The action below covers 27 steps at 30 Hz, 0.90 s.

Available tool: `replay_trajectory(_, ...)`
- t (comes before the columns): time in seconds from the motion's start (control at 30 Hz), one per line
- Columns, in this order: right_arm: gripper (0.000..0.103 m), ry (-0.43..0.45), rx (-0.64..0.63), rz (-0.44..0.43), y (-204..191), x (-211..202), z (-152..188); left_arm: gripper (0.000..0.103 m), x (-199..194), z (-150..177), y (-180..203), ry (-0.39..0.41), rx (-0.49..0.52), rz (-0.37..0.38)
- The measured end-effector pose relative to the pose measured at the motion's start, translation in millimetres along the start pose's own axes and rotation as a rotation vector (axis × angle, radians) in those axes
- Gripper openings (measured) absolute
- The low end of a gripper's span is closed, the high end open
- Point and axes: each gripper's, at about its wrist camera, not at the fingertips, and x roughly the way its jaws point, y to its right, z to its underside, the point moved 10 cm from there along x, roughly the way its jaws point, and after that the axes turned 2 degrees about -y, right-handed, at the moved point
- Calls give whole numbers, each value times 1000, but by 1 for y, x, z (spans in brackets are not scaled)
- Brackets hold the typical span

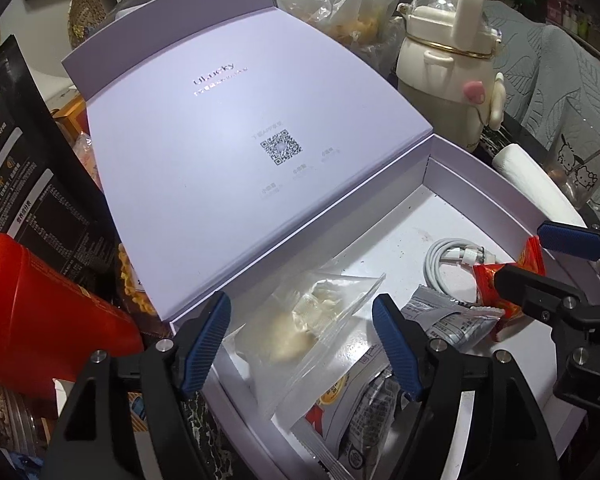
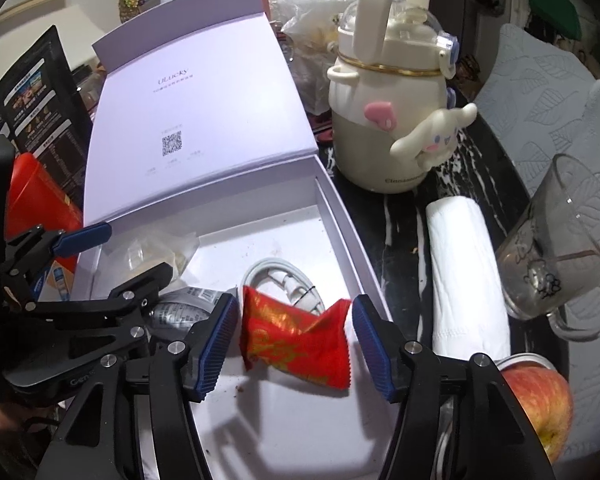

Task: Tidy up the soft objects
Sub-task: 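Open the left gripper over the box while the right drops the red packet inside, then move both open grippers back from the box toward the remaining snacks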

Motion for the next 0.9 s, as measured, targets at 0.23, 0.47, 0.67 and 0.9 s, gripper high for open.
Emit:
replay_trajectory(0.23,60,47,-12,12,-3,-20,-6,73,-26,-5,-2,48,-13,7)
replay_trajectory(0.47,60,102,-28,36,-7,-47,-13,73,-62,-15,2,111,-10,15)
replay_trajectory(0.67,62,171,-49,53,-14,-86,-17,73,-99,-19,1,171,-24,16)
replay_trajectory(0.9,64,248,-73,77,-23,-134,-17,73,-149,-20,1,251,-26,16)
